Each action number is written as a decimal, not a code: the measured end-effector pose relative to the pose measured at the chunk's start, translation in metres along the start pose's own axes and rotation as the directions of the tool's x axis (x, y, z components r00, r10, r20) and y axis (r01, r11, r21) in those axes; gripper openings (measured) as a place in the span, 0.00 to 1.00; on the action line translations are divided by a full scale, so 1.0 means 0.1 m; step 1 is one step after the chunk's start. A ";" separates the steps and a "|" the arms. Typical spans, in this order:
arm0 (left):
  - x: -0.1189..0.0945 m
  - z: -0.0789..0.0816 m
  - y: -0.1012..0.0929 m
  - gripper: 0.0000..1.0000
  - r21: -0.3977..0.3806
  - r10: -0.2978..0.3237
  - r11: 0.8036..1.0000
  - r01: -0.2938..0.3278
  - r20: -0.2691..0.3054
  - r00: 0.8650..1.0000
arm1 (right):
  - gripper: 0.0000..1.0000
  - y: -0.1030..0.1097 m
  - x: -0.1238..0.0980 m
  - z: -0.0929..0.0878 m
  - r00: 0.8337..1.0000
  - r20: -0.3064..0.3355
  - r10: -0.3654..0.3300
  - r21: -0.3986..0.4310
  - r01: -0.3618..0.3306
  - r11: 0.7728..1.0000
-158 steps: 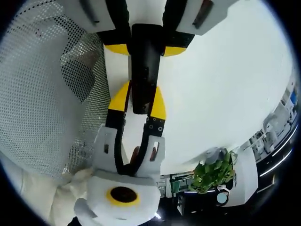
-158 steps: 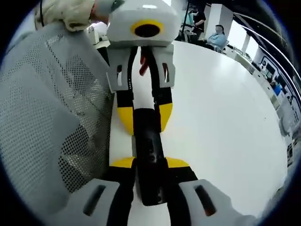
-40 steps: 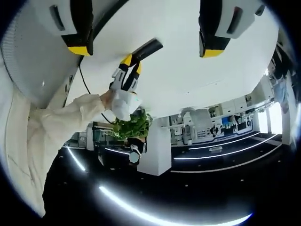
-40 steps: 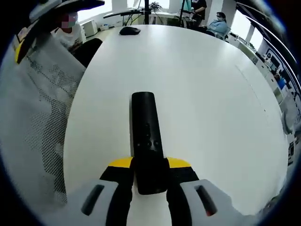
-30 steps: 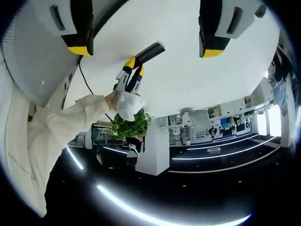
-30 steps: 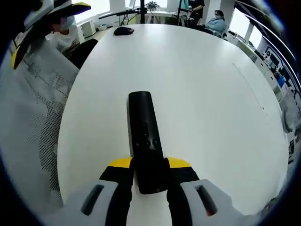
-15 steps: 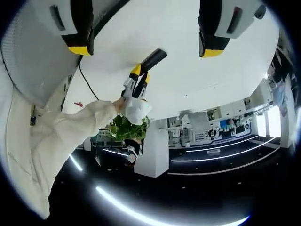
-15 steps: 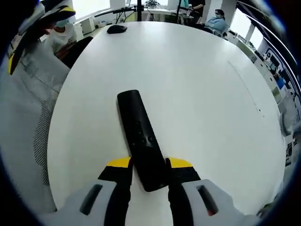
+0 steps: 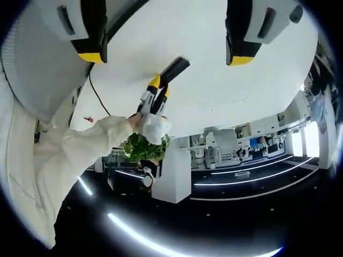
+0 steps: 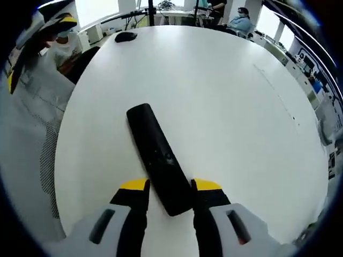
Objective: Press the specified remote control buttons in sequence, fully releasing each button before pressing the next.
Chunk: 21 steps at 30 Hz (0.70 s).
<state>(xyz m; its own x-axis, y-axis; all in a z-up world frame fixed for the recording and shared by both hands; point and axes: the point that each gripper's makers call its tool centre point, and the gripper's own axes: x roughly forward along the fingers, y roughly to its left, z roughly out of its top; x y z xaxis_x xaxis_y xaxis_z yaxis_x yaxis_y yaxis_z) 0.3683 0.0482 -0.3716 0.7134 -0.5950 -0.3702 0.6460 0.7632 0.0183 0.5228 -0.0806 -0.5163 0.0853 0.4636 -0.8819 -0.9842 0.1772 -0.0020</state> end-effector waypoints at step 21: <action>-0.03 0.08 0.04 0.97 0.015 0.033 0.999 -0.034 0.044 0.998 | 0.76 0.65 -1.40 0.17 0.881 0.343 -0.326 0.361 0.197 0.911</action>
<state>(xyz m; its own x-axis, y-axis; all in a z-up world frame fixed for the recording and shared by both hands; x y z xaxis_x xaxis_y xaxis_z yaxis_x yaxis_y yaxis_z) 0.3706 0.0510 -0.3629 0.7458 -0.5799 -0.3279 0.6255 0.7789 0.0451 0.4500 -0.1191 -0.3851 0.4493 0.6481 -0.6148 -0.8242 0.5663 -0.0054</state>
